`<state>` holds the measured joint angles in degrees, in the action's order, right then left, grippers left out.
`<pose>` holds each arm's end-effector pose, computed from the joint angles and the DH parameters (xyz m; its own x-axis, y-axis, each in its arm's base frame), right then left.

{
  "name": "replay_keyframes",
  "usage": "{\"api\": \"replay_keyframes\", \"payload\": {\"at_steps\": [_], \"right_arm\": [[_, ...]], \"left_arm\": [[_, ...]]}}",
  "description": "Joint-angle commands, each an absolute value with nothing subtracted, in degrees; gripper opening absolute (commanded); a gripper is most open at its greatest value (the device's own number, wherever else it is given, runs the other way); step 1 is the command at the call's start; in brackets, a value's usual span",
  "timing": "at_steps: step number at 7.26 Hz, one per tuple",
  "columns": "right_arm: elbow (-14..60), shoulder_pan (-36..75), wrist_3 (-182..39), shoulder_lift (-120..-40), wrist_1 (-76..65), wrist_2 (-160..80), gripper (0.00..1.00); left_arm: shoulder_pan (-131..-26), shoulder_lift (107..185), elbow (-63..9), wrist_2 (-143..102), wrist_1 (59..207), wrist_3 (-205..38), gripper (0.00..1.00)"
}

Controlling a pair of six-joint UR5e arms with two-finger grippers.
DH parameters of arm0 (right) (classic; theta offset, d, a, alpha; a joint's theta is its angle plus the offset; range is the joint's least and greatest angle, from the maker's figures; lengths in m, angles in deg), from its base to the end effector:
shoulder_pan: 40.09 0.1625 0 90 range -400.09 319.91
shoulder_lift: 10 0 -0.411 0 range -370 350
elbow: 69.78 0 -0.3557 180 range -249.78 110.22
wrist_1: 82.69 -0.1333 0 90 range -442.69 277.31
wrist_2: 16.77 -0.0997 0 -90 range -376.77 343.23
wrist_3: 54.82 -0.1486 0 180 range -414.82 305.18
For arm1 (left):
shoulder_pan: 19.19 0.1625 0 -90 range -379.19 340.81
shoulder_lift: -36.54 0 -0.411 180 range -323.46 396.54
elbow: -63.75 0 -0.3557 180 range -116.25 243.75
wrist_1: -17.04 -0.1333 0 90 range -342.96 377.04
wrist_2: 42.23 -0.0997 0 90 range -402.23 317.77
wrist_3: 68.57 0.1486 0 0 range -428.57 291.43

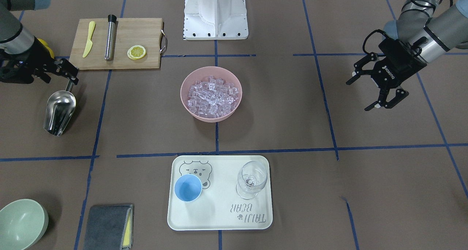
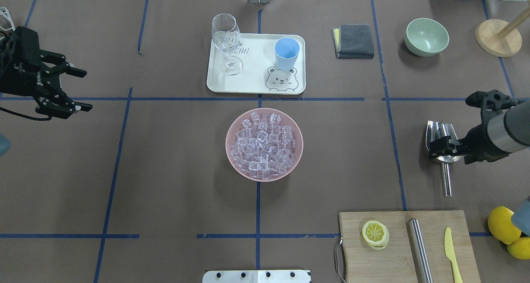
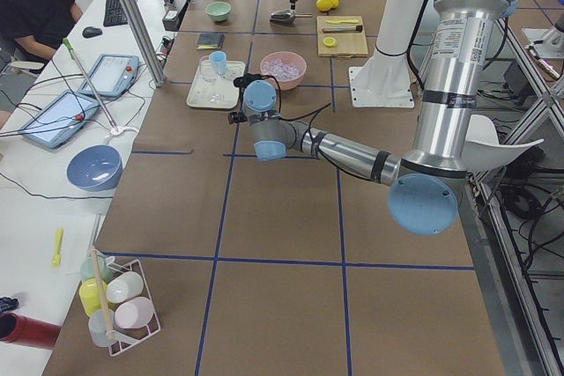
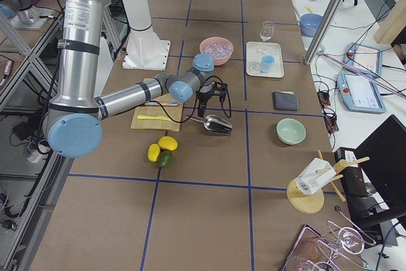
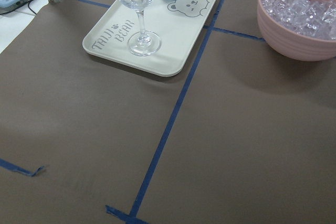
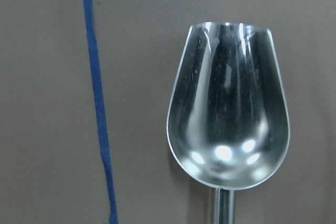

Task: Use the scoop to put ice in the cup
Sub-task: 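Lower the right gripper onto the metal scoop handle and grasp it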

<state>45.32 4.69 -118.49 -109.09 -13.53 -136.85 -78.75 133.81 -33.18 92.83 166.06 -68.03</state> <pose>-0.2665 -0.3474 0.5133 0.6848 0.1388 0.7154 -0.1031 0.9903 -0.0935 0.2423 -0.4678 0.4178 0.2643 0.9445 -0.1953 -0.1488 0.2400 0.9593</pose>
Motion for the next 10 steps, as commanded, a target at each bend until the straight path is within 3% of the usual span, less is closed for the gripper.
{"api": "replay_keyframes", "payload": {"at_steps": [1, 3, 4, 7, 8, 9, 10], "right_arm": [[42.0, -0.2, -121.2, -112.2, -20.9, -134.4, 1.0], [39.4, -0.8, -122.0, -112.0, -21.6, -134.2, 1.0], [38.4, -1.0, -122.0, -111.7, -21.6, -134.7, 0.95], [38.7, -0.9, -121.8, -111.6, -21.4, -135.2, 0.53], [38.7, -0.9, -121.9, -111.6, -21.3, -135.9, 0.32], [38.9, -0.7, -121.8, -111.7, -21.2, -136.0, 0.0], [39.3, -0.5, -121.8, -111.9, -21.3, -136.1, 0.0]], "left_arm": [[-78.5, 134.2, -32.8, 92.9, 166.1, -68.1, 1.0], [-77.5, 134.2, -32.8, 92.9, 166.1, -68.2, 1.0], [-77.4, 134.2, -33.0, 92.9, 166.1, -68.2, 1.0], [-77.4, 134.2, -33.4, 92.9, 166.1, -68.2, 1.0], [-77.4, 134.2, -33.5, 92.9, 166.1, -68.2, 1.0], [-77.4, 134.2, -33.2, 92.9, 166.1, -68.2, 1.0], [-77.4, 134.2, -33.3, 92.9, 166.1, -68.2, 1.0]]}}
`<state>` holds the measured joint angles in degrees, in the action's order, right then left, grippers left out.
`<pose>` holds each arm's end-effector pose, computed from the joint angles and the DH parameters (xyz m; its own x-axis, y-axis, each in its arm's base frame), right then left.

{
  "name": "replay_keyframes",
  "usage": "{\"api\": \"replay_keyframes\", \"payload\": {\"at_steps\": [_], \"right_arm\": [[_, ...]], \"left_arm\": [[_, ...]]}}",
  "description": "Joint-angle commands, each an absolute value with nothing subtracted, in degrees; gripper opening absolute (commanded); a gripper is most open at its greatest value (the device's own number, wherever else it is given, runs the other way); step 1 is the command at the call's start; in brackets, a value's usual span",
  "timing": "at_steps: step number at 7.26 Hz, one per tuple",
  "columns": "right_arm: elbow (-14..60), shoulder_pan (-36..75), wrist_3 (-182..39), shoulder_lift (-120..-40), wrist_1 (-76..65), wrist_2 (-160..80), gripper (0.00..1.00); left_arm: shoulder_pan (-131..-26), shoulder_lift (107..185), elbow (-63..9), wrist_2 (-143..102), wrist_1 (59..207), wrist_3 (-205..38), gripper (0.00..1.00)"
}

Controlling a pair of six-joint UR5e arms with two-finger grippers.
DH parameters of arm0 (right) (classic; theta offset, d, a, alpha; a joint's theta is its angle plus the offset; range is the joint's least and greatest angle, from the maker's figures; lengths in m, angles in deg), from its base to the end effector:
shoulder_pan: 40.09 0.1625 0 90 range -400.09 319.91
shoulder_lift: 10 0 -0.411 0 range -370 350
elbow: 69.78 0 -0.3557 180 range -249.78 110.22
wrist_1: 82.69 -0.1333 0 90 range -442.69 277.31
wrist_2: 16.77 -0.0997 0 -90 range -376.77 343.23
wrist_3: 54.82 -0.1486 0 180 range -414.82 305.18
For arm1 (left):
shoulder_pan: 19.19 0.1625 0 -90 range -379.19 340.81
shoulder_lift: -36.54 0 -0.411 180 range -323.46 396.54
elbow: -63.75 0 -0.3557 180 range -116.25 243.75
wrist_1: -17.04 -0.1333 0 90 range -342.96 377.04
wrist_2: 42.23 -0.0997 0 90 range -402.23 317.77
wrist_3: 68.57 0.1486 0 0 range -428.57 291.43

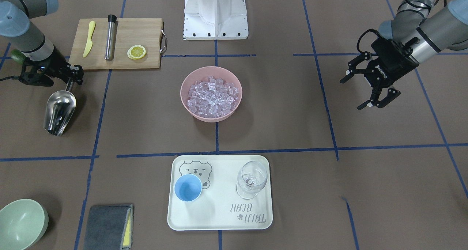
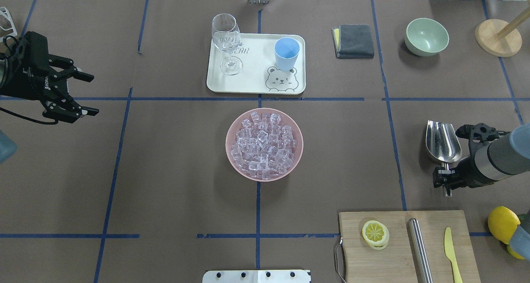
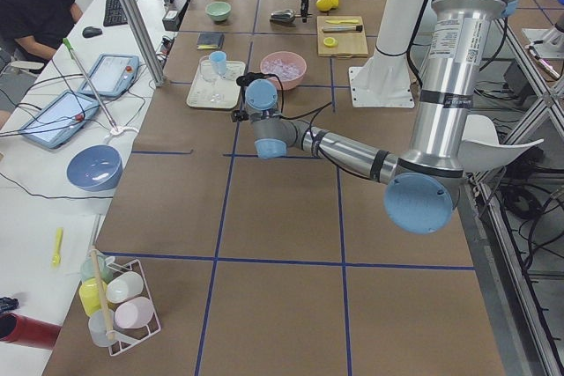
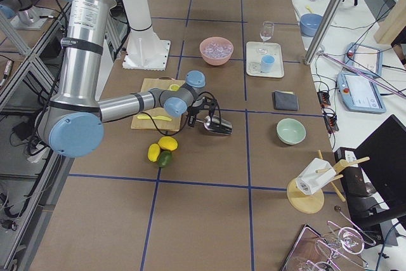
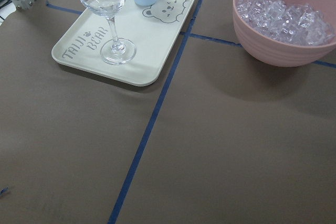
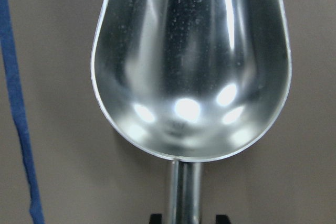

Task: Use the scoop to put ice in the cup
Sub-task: 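Lift the metal scoop with the right gripper and raise it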

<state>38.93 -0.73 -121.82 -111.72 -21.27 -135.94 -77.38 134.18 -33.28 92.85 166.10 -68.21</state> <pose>-0.2909 -0.3173 0.5692 0.7096 0.1408 0.6904 -0.0622 0.9885 -0.1377 0.2541 -0.4630 0.4135 0.2408 0.9513 -0.1923 -0.1492 0.2321 0.9612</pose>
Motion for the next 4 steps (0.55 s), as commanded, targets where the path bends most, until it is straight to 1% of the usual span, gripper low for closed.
{"api": "replay_keyframes", "payload": {"at_steps": [1, 4], "right_arm": [[40.5, -0.5, -121.8, -111.9, -21.3, -136.0, 0.0], [44.6, 3.2, -121.7, -111.4, -21.4, -135.7, 0.0]], "left_arm": [[-77.4, 134.2, -33.5, 92.9, 166.1, -68.2, 1.0], [-77.4, 134.3, -33.5, 92.9, 166.2, -68.2, 1.0]]}}
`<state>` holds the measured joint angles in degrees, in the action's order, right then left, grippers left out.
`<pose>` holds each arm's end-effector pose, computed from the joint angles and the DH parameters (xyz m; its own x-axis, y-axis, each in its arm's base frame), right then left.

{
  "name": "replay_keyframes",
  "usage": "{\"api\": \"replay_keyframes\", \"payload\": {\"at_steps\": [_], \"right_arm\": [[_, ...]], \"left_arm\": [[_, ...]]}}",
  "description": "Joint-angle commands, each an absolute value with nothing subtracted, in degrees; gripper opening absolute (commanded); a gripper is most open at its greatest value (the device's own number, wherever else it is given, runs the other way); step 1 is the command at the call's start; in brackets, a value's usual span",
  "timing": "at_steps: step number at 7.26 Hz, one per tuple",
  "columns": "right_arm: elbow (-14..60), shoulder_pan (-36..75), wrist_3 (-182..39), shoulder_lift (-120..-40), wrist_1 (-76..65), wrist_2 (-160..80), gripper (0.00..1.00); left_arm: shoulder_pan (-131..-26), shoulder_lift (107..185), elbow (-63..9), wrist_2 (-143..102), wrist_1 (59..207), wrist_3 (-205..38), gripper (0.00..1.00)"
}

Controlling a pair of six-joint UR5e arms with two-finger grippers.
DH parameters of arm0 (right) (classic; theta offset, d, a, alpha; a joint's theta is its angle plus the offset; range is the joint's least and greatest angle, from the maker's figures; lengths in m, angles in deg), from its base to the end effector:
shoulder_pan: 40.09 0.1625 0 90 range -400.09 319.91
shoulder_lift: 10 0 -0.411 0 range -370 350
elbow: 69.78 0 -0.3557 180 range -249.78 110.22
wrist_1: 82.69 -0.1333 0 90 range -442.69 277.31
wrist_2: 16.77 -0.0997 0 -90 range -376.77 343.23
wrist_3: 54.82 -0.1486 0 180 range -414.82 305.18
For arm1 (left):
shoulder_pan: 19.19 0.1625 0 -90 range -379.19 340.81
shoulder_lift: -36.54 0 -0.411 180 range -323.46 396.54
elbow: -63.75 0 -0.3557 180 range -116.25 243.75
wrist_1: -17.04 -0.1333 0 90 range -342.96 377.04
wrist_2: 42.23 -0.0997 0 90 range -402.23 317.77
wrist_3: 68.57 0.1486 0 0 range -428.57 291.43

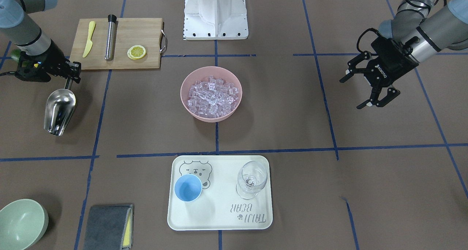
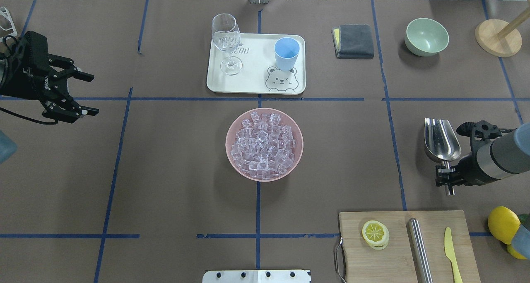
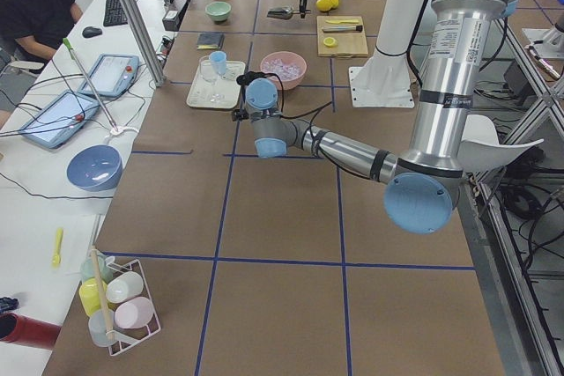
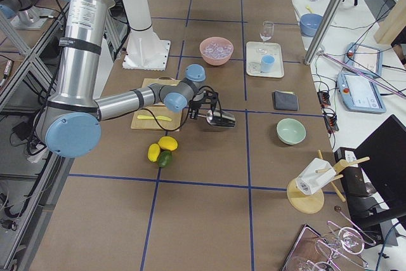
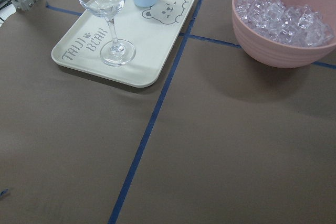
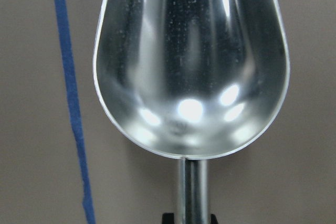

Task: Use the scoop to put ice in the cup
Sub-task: 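Lift the metal scoop with the right gripper and raise it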

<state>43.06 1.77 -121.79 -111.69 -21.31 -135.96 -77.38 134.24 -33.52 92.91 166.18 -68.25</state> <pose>-0.2762 -0.3291 0.5321 0.6638 0.1362 0.7354 -0.0983 0.9906 -0.0947 0.2539 -0.4624 0.4107 0.2393 0.9524 -0.1887 -0.1457 0.2274 0.9629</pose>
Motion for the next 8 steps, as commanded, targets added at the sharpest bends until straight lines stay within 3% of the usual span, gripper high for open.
{"api": "replay_keyframes", "payload": {"at_steps": [1, 8], "right_arm": [[45.5, 4.8, -121.1, -109.2, -21.4, -135.3, 0.0], [47.3, 10.0, -107.5, -103.6, -20.6, -135.3, 0.0]], "left_arm": [[-77.4, 134.3, -33.6, 92.9, 166.2, -68.3, 1.0], [-77.4, 134.3, -34.2, 93.2, 166.5, -70.6, 1.0]]}}
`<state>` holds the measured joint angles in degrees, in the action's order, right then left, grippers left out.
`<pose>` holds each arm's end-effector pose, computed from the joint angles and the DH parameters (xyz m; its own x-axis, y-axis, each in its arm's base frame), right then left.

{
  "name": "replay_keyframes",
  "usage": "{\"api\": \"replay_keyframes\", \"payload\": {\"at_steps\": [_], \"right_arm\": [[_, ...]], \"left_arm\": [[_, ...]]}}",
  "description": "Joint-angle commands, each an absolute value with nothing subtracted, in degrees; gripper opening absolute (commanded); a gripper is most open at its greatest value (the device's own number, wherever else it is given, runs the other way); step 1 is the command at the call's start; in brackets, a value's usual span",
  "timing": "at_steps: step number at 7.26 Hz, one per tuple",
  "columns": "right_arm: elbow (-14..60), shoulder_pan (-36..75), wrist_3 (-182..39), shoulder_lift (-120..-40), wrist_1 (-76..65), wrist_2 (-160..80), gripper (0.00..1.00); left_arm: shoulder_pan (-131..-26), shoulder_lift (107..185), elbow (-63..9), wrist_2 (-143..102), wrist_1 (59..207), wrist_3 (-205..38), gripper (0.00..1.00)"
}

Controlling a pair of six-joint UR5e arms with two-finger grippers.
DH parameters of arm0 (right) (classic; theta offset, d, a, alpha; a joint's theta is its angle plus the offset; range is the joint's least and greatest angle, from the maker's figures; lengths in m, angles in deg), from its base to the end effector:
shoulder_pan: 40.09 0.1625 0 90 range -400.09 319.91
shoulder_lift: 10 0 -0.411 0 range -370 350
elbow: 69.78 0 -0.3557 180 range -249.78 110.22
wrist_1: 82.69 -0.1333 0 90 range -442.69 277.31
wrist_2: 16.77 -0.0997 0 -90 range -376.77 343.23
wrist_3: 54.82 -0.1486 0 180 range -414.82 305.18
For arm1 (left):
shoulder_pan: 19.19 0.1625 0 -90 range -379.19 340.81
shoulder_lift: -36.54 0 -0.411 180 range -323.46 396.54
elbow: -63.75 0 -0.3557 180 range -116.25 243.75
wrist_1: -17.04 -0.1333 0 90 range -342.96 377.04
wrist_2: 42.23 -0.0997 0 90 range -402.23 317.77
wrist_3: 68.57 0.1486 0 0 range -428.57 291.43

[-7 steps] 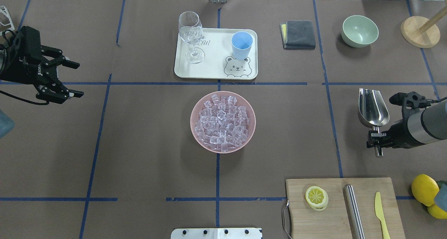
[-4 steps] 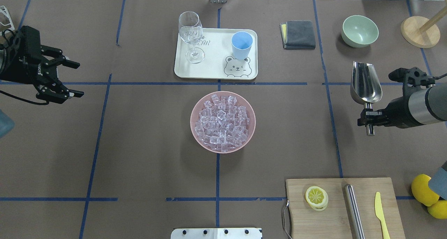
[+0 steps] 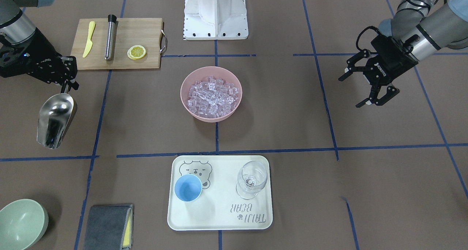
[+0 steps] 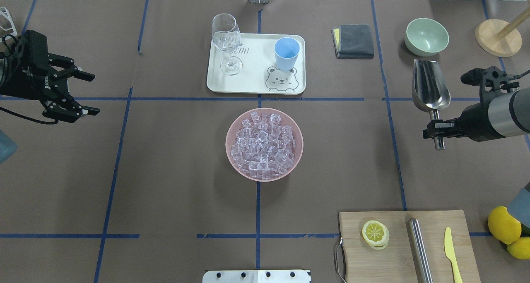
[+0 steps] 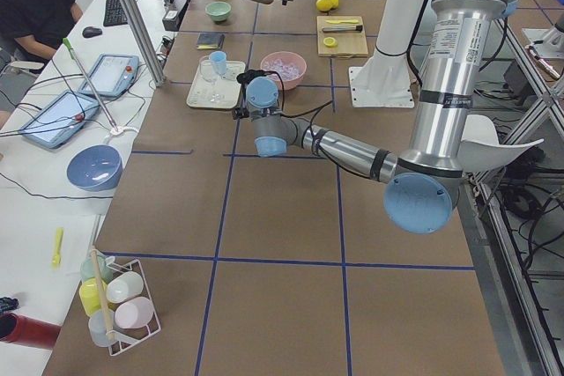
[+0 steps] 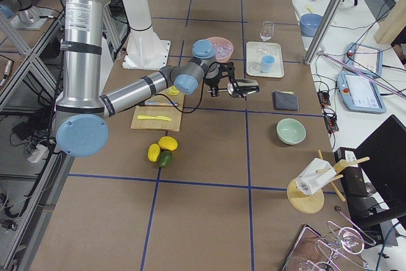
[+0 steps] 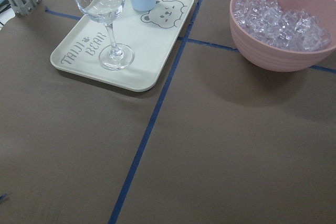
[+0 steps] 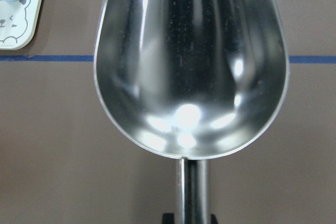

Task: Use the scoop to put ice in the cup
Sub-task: 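Lift the metal scoop with the right gripper and raise it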

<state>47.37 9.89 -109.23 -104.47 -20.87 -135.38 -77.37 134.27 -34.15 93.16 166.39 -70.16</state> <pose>-0.2484 -0.3925 0.4401 0.5824 -0.1010 0.8066 -0.1163 0.9717 0.2056 0.2531 -0.4601 0.4047 0.2379 0.9480 -0.2112 -0.1301 0.2466 0.9603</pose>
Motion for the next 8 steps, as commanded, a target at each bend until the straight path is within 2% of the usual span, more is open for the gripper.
{"api": "replay_keyframes", "payload": {"at_steps": [1, 3, 4, 6, 7, 8], "right_arm": [[47.1, 8.1, -106.2, -103.8, -20.6, -135.0, 0.0], [47.9, 8.4, -91.4, -103.5, -12.8, -133.1, 0.0], [49.7, 8.4, -85.7, -99.9, -2.3, -132.7, 0.0], [55.2, 7.6, -70.9, -85.6, 29.5, -125.0, 0.0], [55.9, 5.6, -71.4, -78.7, 39.9, -120.6, 0.0], [55.9, 5.1, -71.1, -77.0, 42.1, -120.1, 0.0]], "left_arm": [[-77.3, 134.3, -34.2, 93.2, 166.5, -70.6, 1.0], [-77.1, 134.4, -34.2, 93.3, 166.5, -70.7, 1.0], [-77.0, 134.4, -34.2, 93.3, 166.5, -70.7, 1.0], [-77.0, 134.4, -34.4, 93.4, 166.4, -70.9, 1.0], [-77.0, 134.4, -34.4, 93.4, 166.4, -70.9, 1.0], [-76.9, 134.4, -34.3, 93.4, 166.4, -70.9, 1.0]]}}
